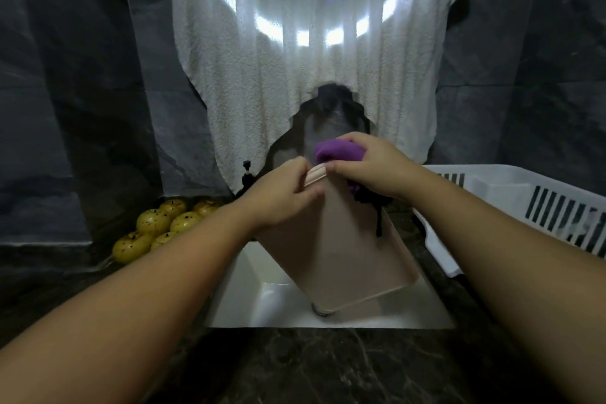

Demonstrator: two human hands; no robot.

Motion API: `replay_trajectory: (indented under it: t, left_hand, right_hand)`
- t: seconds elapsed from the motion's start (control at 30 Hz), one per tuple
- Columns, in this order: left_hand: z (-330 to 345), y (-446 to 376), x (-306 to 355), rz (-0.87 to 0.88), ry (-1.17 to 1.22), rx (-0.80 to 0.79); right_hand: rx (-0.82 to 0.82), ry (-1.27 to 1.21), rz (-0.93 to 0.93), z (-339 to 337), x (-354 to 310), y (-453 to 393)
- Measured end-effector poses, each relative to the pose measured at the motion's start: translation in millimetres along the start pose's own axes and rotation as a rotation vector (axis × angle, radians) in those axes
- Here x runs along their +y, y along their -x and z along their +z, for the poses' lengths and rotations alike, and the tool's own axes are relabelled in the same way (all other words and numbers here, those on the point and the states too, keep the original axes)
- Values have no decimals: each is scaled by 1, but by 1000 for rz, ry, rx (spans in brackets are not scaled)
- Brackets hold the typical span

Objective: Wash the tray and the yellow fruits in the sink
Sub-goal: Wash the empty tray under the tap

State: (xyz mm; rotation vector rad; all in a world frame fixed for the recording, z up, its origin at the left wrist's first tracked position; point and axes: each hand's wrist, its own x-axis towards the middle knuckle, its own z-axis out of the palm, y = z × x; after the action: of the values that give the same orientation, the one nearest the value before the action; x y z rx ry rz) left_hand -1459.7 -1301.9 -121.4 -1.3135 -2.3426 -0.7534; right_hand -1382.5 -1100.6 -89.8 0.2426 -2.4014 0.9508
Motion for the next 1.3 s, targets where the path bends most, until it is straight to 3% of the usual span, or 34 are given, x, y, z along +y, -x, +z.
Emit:
replay_trajectory:
  t: [0.13, 0.23, 0.43, 0.6, 0.7, 0.8, 0.87, 1.13, 1.23, 1.3]
  left_hand:
    - [1, 4, 1, 7, 157, 107]
    - [-9, 7, -16, -127, 284, 260]
    - [-14, 0, -12, -154, 280, 254]
    - [-30, 12, -42, -270, 331, 361]
    - [-22, 14, -44, -213, 248, 248]
    - [-11, 6, -32, -54, -53, 34]
    - [-10, 6, -28, -41, -106, -22]
    - [-18, 13, -41, -24, -153, 69]
    - [-13, 25, -48, -172, 58, 125]
    - [-14, 28, -47, -425, 457, 169]
  right_hand:
    - [-53, -39, -23, 6, -5, -1]
    - [-85, 129, 62, -12, 14, 10]
    - [-70, 252, 42, 0, 24, 8]
    - [-120, 353, 117, -31, 46, 19]
    - [-137, 414, 113, -34, 50, 20]
    - [-172, 491, 33, -21, 41, 17]
    - [-192, 480, 36, -19, 42, 19]
    - [-199, 483, 34, -45, 47, 28]
    - [-108, 575, -171, -46, 38, 33]
    - [-70, 676, -292, -44, 32, 36]
